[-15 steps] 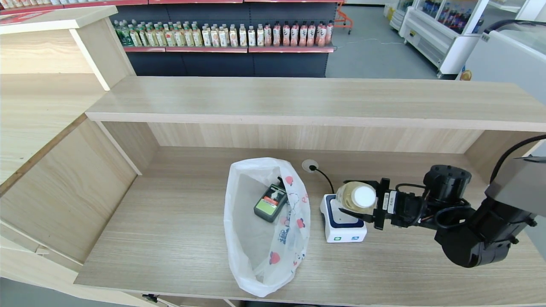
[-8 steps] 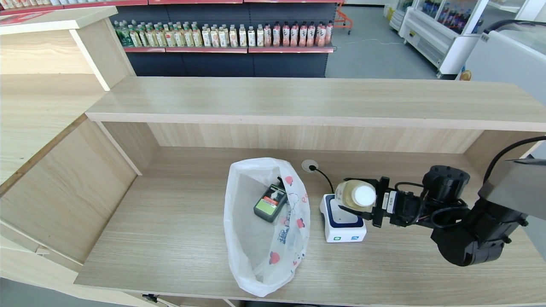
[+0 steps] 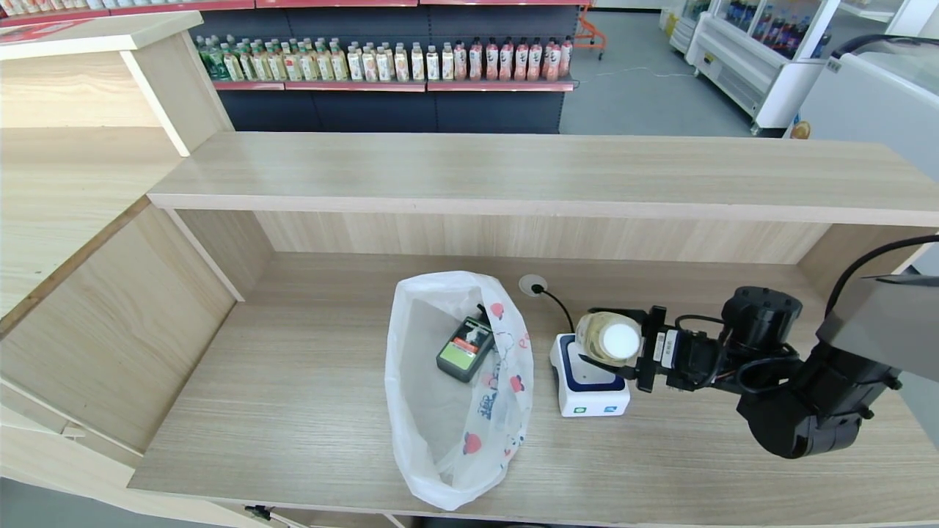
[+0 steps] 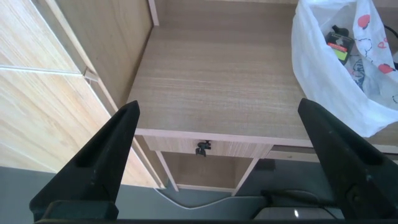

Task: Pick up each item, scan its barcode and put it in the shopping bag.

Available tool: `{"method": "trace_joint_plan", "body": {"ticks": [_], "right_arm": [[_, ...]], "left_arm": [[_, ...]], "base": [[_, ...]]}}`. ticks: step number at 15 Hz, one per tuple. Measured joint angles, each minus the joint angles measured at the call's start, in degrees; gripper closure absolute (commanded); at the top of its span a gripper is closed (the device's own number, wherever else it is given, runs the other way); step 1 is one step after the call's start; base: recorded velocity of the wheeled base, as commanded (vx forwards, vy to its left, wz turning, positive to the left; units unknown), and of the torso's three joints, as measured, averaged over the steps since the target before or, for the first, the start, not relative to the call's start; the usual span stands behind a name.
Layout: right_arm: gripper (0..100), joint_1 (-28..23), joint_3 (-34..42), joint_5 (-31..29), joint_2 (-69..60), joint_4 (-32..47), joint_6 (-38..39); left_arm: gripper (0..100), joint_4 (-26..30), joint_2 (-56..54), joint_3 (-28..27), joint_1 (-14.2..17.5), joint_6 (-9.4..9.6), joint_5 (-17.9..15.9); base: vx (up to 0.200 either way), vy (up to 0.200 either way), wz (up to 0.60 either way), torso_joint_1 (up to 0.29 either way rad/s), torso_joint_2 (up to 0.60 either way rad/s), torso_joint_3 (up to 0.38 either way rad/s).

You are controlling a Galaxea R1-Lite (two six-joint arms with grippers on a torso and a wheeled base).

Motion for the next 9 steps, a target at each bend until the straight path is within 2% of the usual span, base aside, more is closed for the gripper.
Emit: {"method": "trace_joint_plan", "body": {"ticks": [2, 4, 7, 9], "right_arm": [[100, -0.12, 0.02, -0.20, -1.15, 0.66, 1.87], [100, -0.61, 0.17, -0.30, -4.57, 1.01, 7.12], [100, -1.39, 2.78, -1.45, -13.71, 0.94, 20.48], [100, -1.16, 6.89, -7.80, -20.16, 0.93, 31.46]], "left_arm": [[0, -0.02, 0.00, 0.00, 0.00, 0.02, 0.00], [0, -0.02, 0.00, 0.00, 0.00, 0.02, 0.00], [0, 0.00, 0.00, 0.00, 0.00, 0.02, 0.00], [0, -0.02, 0.00, 0.00, 0.00, 0.02, 0.00]], "base": [[0.000, 0.000, 0.00, 0.000, 0.00, 0.000], [0.000, 0.000, 0.00, 0.000, 0.00, 0.000], [0.000, 0.000, 0.00, 0.000, 0.00, 0.000], [0.000, 0.000, 0.00, 0.000, 0.00, 0.000]]}}
